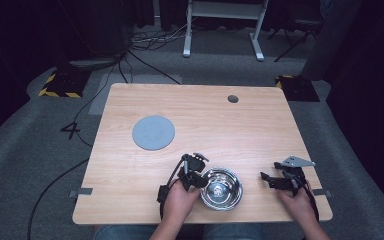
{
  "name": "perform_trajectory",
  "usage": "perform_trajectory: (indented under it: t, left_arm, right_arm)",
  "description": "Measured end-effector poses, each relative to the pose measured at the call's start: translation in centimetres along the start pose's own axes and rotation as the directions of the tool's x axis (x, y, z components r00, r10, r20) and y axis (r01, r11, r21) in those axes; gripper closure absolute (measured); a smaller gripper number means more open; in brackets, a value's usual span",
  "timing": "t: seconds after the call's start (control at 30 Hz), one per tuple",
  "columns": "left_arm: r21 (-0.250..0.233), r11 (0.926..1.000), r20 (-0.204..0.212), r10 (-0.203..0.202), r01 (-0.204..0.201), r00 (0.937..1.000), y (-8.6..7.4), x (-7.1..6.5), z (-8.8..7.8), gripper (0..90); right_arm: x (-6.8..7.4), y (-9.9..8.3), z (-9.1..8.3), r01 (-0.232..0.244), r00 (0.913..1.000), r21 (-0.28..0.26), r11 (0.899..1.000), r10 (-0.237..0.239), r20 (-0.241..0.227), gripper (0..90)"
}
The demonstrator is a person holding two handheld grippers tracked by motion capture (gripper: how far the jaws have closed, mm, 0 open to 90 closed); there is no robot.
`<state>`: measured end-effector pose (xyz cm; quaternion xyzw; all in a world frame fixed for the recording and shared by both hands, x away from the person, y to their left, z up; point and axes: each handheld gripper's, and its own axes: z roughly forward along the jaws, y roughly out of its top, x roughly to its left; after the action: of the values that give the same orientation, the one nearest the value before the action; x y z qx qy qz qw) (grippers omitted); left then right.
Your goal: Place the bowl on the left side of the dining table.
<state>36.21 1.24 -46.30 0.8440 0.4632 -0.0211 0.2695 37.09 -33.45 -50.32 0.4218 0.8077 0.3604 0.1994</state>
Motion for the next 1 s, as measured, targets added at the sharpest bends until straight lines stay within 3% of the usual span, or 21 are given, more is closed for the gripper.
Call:
perform_trajectory:
  t: [0.07,0.2,0.23,0.27,0.33,0.37,0.43,0.53,0.63,0.8,1.0]
  left_arm:
    - [-0.038,0.9991,0.044,-0.017,0.018,0.9989,-0.1,0.0,-0.4,79.2]
    - [-0.087,0.996,0.081,-0.013,0.02,0.9966,-0.1,-0.3,-1.3,82.3]
    - [-0.101,0.9947,0.075,-0.006,0.014,0.9971,0.0,-0.5,-1.7,82.3]
    - [-0.11,0.9938,0.015,0.022,-0.02,0.9997,0.0,-1.2,-2.3,82.3]
    - [-0.114,0.993,0.013,0.03,-0.028,0.9995,0.0,-1.3,-2.6,82.4]
    - [-0.134,0.9908,0.048,0.023,-0.017,0.9986,0.0,-1.4,-3.1,82.4]
    - [-0.143,0.9896,0.054,0.024,-0.016,0.9983,0.0,-1.5,-3.3,82.4]
    - [-0.153,0.9877,0.024,0.037,-0.033,0.999,0.1,-1.9,-3.9,82.4]
    - [-0.155,0.9873,0.037,0.042,-0.036,0.9984,0.2,-1.9,-4.1,82.4]
    - [-0.158,0.9863,0.017,0.05,-0.047,0.9986,0.3,-2.1,-4.4,82.4]
    - [-0.195,0.9797,-0.024,0.042,-0.046,0.9988,0.8,-1.1,-5.7,82.4]
  right_arm:
    - [0.0,0.0,0.0,-0.004,1.0,-0.002,1.0,0.004,0.001,24.7]
    - [0.0,0.0,0.0,-0.001,1.0,-0.003,1.0,0.001,0.002,24.6]
    - [0.0,0.0,0.0,-0.001,1.0,-0.003,1.0,0.001,0.002,24.6]
    - [0.0,0.0,0.0,-0.005,1.0,-0.004,1.0,0.005,0.003,24.7]
    - [0.1,0.0,0.0,-0.007,1.0,-0.003,1.0,0.007,0.003,24.7]
    - [0.1,0.0,0.0,-0.007,1.0,-0.004,1.0,0.007,0.004,24.7]
    - [0.1,0.0,0.0,-0.007,1.0,-0.003,1.0,0.007,0.004,24.7]
    - [0.1,0.0,0.0,-0.007,1.0,-0.004,1.0,0.007,0.004,24.6]
    - [0.1,0.0,0.0,-0.007,1.0,-0.003,1.0,0.007,0.004,24.7]
    - [0.1,0.0,0.0,-0.007,1.0,-0.004,1.0,0.007,0.004,24.7]
    - [0.1,0.0,0.0,-0.008,1.0,-0.004,1.0,0.008,0.005,24.7]
